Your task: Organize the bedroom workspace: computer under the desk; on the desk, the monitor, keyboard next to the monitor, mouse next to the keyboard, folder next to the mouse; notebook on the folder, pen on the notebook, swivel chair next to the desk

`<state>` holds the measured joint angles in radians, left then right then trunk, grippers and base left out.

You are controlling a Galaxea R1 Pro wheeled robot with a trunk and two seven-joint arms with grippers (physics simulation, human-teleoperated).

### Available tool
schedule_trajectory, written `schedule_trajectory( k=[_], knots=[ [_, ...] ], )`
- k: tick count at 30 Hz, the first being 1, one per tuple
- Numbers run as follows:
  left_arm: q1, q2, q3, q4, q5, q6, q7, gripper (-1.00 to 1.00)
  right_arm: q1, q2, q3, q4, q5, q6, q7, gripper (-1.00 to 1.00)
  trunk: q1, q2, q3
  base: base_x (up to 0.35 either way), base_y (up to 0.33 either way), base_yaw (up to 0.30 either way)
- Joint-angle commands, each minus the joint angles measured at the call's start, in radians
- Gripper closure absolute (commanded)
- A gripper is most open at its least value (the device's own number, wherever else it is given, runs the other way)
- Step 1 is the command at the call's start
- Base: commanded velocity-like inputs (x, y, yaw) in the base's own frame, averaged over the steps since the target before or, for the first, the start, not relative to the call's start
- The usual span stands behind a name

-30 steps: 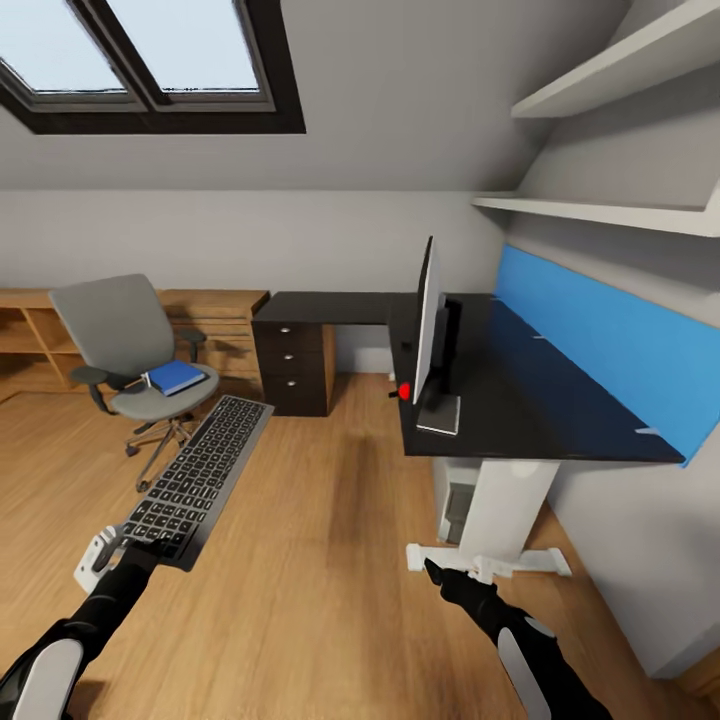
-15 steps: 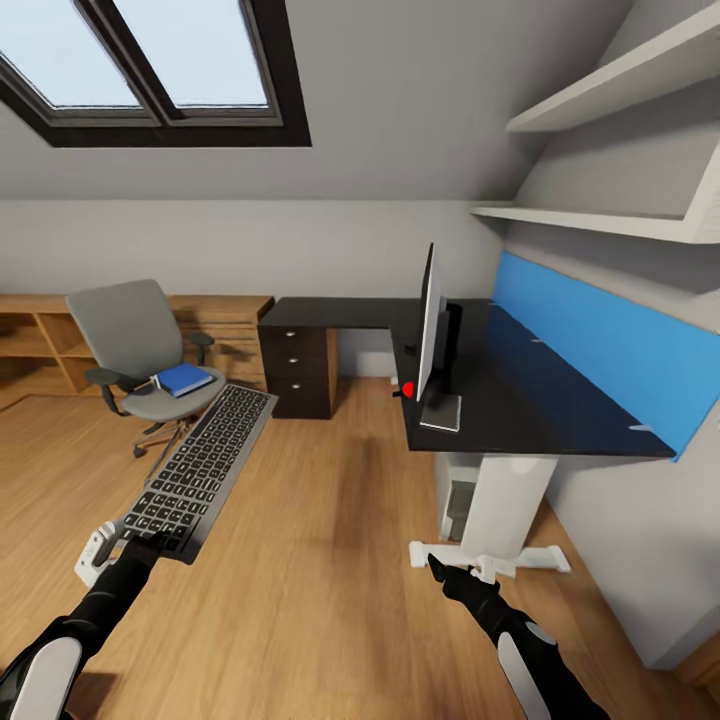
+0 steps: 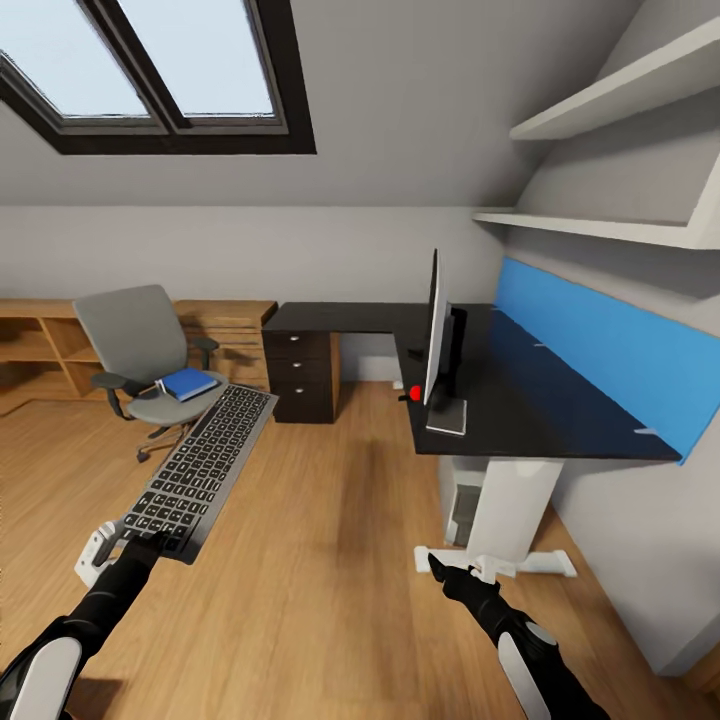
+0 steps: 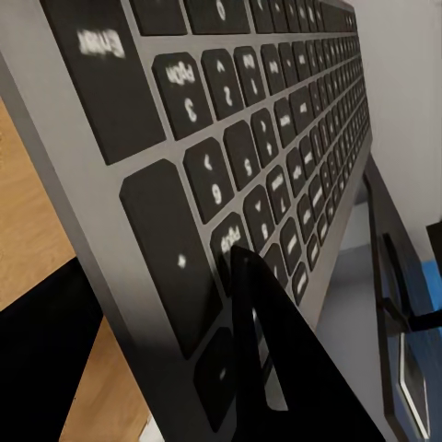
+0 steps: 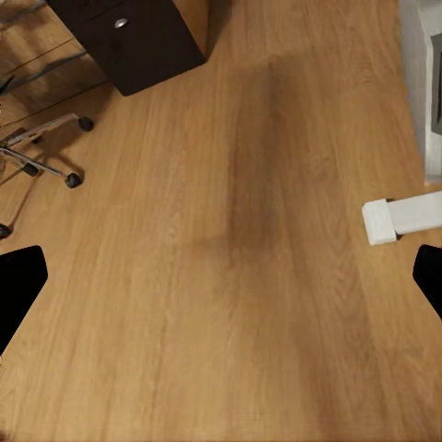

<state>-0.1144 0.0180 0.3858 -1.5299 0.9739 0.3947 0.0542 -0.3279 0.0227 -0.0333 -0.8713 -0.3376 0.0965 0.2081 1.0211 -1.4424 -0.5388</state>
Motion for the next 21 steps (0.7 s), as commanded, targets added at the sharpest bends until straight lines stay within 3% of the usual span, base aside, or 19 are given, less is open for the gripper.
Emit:
schedule_trajectory(
  k=[1,10,21],
  knots=[
    [-0.001,0.000,0.001,-0.001,0.010,0.005,0.006,1.00,0.000,0.001,-0.004,-0.001,-0.011,0.008,0.005,-1.00,0.000,-0.001,-0.001,0.081,0.250,0.000],
    [-0.001,0.000,0.001,-0.001,0.010,0.024,0.006,1.00,0.000,0.002,-0.004,-0.001,-0.011,0.008,0.004,-1.00,0.000,-0.001,-0.001,0.116,0.218,0.000],
    [-0.001,0.000,0.002,-0.001,0.011,0.066,0.006,1.00,0.000,0.001,-0.004,-0.001,-0.011,0.008,0.004,-1.00,0.000,-0.001,-0.001,0.193,0.050,0.000]
  ],
)
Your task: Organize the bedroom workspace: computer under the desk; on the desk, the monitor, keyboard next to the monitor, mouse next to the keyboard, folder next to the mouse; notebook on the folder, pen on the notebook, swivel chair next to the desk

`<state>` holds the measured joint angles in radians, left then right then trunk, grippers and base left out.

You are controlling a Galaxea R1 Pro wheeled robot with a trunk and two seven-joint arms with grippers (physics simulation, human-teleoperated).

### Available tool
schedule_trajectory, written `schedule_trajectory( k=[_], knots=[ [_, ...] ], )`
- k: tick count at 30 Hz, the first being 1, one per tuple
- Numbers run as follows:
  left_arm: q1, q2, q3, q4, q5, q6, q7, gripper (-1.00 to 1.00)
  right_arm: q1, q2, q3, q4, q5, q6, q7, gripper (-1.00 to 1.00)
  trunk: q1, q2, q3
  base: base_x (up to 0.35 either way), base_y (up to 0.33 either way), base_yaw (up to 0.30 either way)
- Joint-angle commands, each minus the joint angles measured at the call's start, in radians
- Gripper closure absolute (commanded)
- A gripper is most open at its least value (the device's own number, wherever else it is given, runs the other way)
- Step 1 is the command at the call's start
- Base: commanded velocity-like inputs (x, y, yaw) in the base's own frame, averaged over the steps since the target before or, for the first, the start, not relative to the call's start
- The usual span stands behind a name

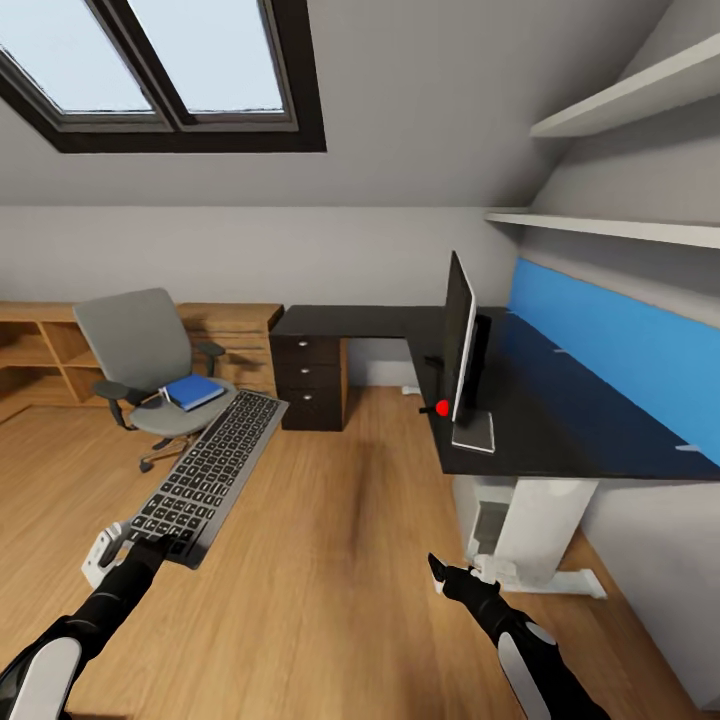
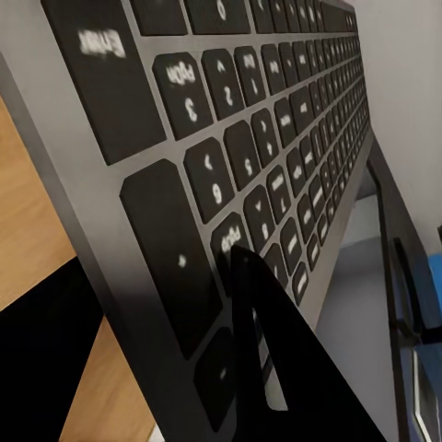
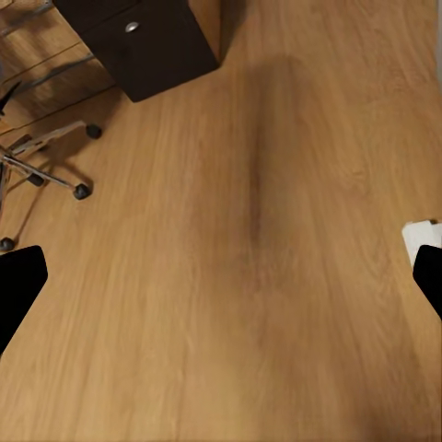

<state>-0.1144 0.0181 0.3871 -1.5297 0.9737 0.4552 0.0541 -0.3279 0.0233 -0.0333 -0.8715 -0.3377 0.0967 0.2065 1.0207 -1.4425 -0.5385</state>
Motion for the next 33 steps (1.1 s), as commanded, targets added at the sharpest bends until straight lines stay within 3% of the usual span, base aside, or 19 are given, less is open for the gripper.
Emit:
schedule_trajectory(
  k=[1,10,28,29,30,33],
  knots=[
    [-0.001,0.000,0.001,-0.001,0.011,0.006,0.006,1.00,0.000,0.001,-0.004,0.000,-0.010,0.008,0.005,-1.00,0.000,-0.001,-0.001,0.274,0.123,0.000],
    [-0.001,0.000,0.001,-0.001,0.011,0.009,0.006,1.00,0.000,0.001,-0.004,0.012,-0.010,0.008,0.007,-1.00,0.000,-0.001,-0.001,0.208,0.216,0.000],
    [-0.001,0.000,-0.001,-0.009,0.011,0.016,0.006,1.00,0.000,0.002,-0.002,0.035,-0.009,-0.010,0.007,-1.00,0.000,-0.001,-0.001,0.048,0.240,0.000],
    [-0.001,0.000,-0.001,-0.009,0.011,0.016,0.006,1.00,0.000,0.002,-0.002,0.035,-0.009,-0.018,0.007,-1.00,0.000,-0.001,-0.001,0.141,0.163,0.000],
    [-0.001,0.000,-0.001,-0.009,0.011,0.016,0.006,1.00,0.000,0.003,0.014,0.052,0.004,-0.108,0.006,-1.00,0.000,-0.001,-0.001,0.240,0.082,0.000],
    [-0.001,-0.001,-0.001,-0.009,0.011,0.016,0.006,1.00,0.000,0.004,0.036,0.084,0.039,-0.212,0.004,-1.00,0.000,-0.001,-0.001,0.179,0.037,0.000]
  ],
)
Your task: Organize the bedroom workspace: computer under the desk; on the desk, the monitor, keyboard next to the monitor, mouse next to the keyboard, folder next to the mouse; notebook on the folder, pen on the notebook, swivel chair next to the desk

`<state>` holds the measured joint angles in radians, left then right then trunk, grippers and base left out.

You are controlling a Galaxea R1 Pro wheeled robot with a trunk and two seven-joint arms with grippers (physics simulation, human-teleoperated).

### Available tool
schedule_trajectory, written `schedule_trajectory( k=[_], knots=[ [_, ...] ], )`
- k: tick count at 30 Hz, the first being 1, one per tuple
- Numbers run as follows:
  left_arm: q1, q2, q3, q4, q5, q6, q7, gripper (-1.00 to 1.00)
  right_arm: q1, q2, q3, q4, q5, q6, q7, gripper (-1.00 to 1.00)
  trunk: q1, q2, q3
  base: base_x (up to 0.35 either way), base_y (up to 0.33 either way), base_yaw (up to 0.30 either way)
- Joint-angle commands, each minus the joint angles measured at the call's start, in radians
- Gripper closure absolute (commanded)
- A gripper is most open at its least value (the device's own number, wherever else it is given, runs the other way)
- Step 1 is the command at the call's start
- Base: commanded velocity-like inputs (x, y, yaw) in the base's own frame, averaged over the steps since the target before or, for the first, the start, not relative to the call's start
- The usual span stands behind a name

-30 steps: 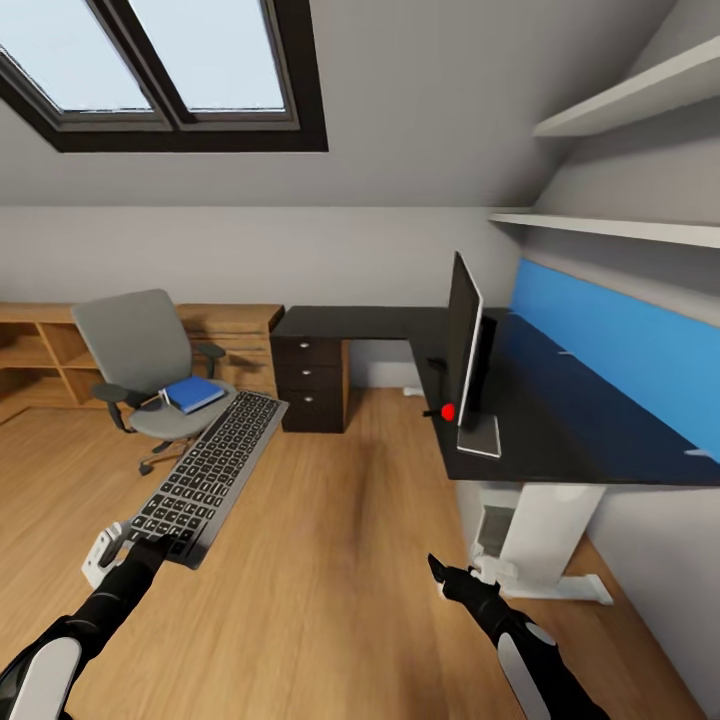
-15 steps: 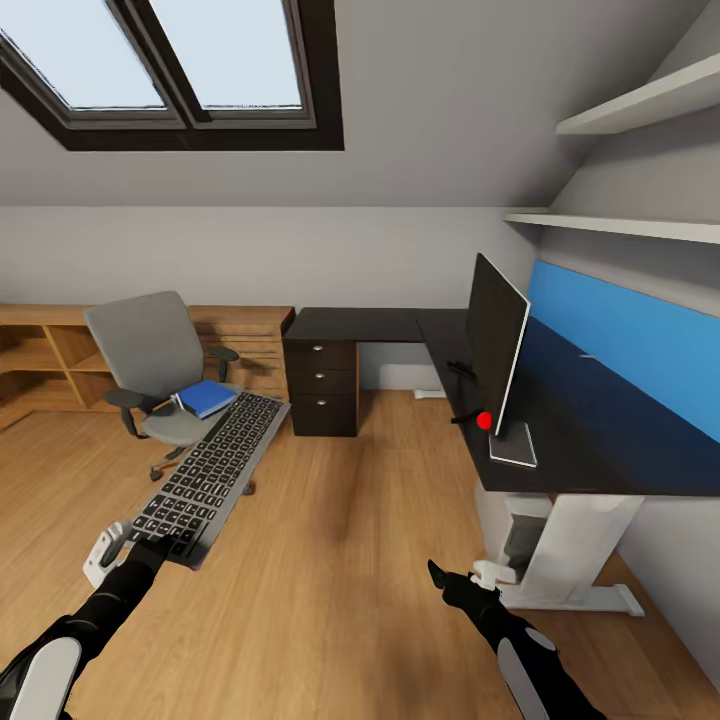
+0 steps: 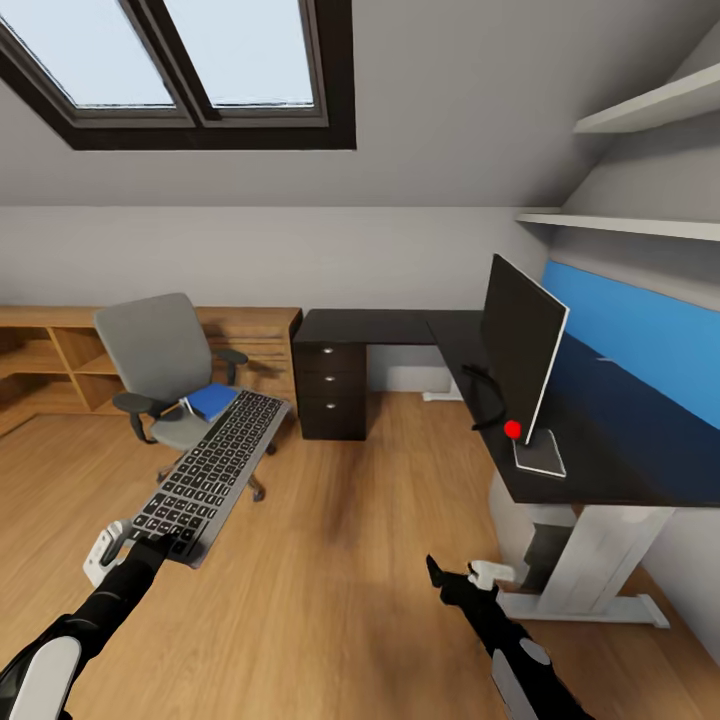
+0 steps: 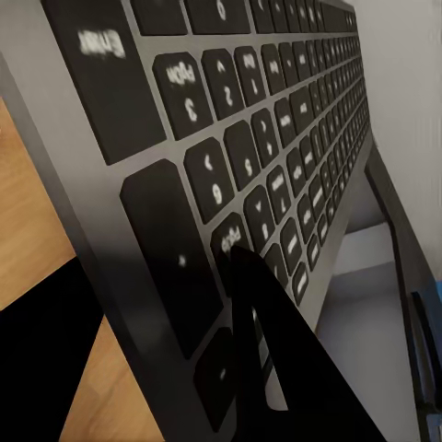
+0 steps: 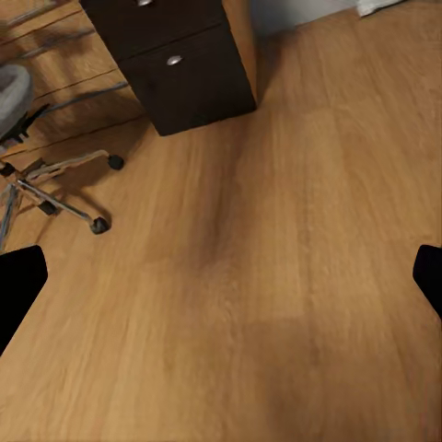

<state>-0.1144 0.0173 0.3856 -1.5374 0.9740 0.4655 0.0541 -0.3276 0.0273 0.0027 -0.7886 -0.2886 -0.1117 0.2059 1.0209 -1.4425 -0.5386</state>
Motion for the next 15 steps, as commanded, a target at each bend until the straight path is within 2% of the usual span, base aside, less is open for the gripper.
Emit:
schedule_trajectory(
  k=[1,2,3,4,7,8,10,12,15],
  knots=[
    [-0.001,-0.001,0.001,-0.001,0.011,0.005,0.006,1.00,-0.001,0.002,0.010,0.036,0.016,-0.084,0.001,-1.00,0.000,-0.001,-0.001,0.103,0.014,0.000],
    [-0.001,-0.001,0.000,-0.001,0.011,0.005,0.006,1.00,-0.001,0.009,0.017,0.067,0.034,-0.142,-0.008,-1.00,0.000,-0.001,-0.001,0.066,0.009,0.000],
    [-0.001,-0.001,0.000,-0.001,0.011,0.005,0.006,1.00,-0.001,0.029,0.025,0.128,0.063,-0.230,-0.046,-1.00,0.000,-0.001,-0.001,0.034,0.004,0.000],
    [-0.001,-0.002,0.000,-0.001,0.011,0.005,0.006,1.00,-0.001,0.036,0.026,0.149,0.074,-0.259,-0.065,-1.00,0.000,-0.001,-0.001,0.027,0.004,0.000],
    [-0.001,-0.002,-0.002,-0.001,0.012,0.005,0.006,1.00,-0.001,0.074,0.033,0.262,0.161,-0.409,-0.218,-1.00,0.000,-0.001,-0.001,0.012,0.002,0.000],
    [-0.001,-0.002,-0.006,-0.001,0.012,0.005,0.006,1.00,-0.001,0.086,0.035,0.296,0.199,-0.437,-0.267,-1.00,0.000,-0.001,-0.001,0.005,0.001,0.000],
    [-0.001,-0.002,-0.019,-0.001,0.012,0.005,0.006,1.00,-0.001,0.100,0.036,0.355,0.248,-0.465,-0.314,-1.00,0.000,-0.001,-0.001,0.003,0.000,0.000],
    [-0.001,-0.003,-0.033,-0.001,0.013,0.004,0.006,1.00,-0.001,0.108,0.036,0.422,0.277,-0.494,-0.340,-1.00,0.000,-0.001,-0.001,0.002,0.000,0.000],
    [-0.001,-0.005,-0.051,-0.001,0.015,0.003,0.006,1.00,-0.001,0.113,0.033,0.510,0.299,-0.584,-0.359,-1.00,0.000,-0.001,-0.001,0.052,0.000,0.000]
  ],
)
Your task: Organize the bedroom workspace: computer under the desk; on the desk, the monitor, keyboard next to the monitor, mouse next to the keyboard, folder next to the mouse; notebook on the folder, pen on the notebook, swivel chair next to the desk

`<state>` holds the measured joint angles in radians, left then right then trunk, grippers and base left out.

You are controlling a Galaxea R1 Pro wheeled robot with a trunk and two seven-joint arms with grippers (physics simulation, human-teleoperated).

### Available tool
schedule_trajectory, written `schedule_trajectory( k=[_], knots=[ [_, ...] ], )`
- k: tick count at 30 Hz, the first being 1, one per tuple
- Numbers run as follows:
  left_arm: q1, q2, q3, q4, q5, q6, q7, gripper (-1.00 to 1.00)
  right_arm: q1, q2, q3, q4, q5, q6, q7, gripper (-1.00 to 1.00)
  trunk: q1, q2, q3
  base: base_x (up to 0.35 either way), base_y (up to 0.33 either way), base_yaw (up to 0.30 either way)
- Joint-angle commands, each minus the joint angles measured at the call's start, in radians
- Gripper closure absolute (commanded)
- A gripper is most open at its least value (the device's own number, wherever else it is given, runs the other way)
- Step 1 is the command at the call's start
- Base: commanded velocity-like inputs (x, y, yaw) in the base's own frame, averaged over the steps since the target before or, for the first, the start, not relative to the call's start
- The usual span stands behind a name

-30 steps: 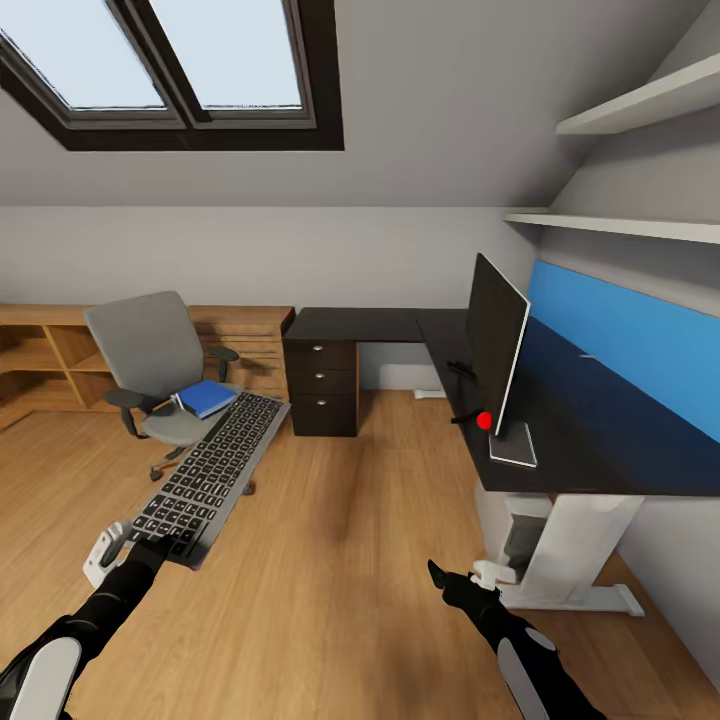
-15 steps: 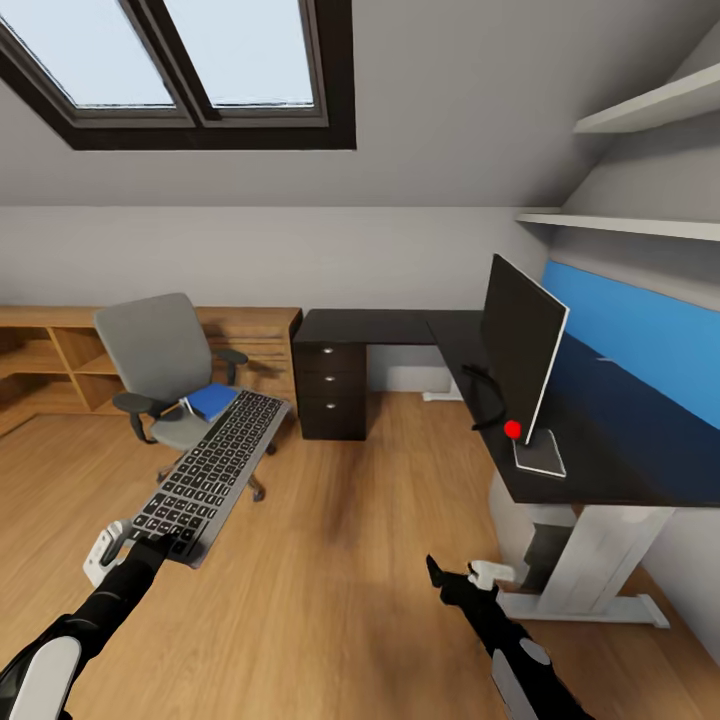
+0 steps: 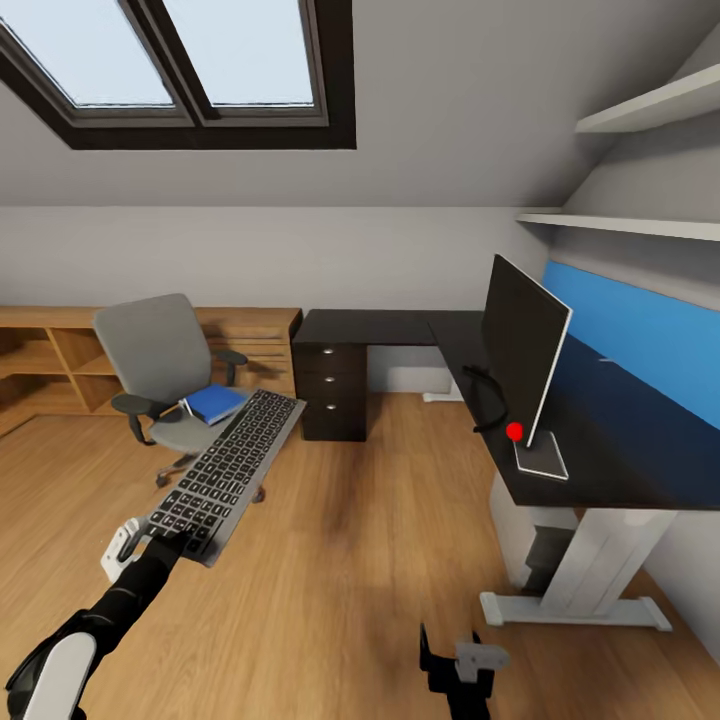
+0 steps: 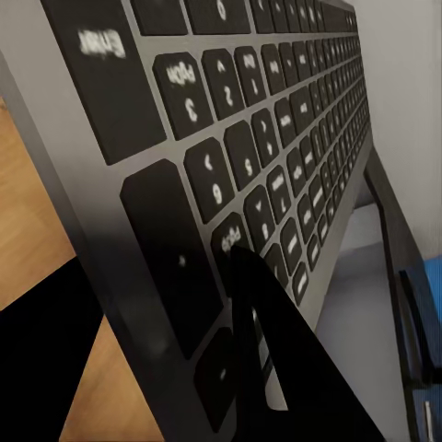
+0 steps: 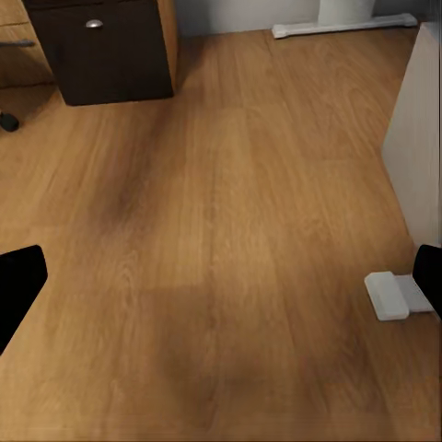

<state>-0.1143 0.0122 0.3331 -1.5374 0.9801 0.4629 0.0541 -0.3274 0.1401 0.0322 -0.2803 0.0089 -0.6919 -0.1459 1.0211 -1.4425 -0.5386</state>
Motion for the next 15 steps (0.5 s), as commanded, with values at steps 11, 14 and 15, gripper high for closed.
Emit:
schedule_trajectory(
  k=[11,14,15],
  knots=[
    [-0.001,-0.015,-0.014,0.000,0.009,-0.001,0.006,1.00,-0.001,-0.007,-0.001,0.146,0.007,-0.138,-0.016,-1.00,0.000,-0.001,-0.001,0.023,-0.004,0.000],
    [-0.001,-0.016,-0.014,0.000,0.007,-0.003,0.007,1.00,-0.001,-0.007,-0.001,0.150,0.008,-0.137,-0.016,-1.00,0.000,-0.001,-0.001,-0.017,-0.027,0.000],
    [-0.001,-0.016,-0.014,0.000,0.007,-0.003,0.008,1.00,-0.001,-0.007,-0.001,0.151,0.008,-0.137,-0.016,-1.00,0.000,-0.001,-0.001,-0.009,-0.014,0.000]
  ],
)
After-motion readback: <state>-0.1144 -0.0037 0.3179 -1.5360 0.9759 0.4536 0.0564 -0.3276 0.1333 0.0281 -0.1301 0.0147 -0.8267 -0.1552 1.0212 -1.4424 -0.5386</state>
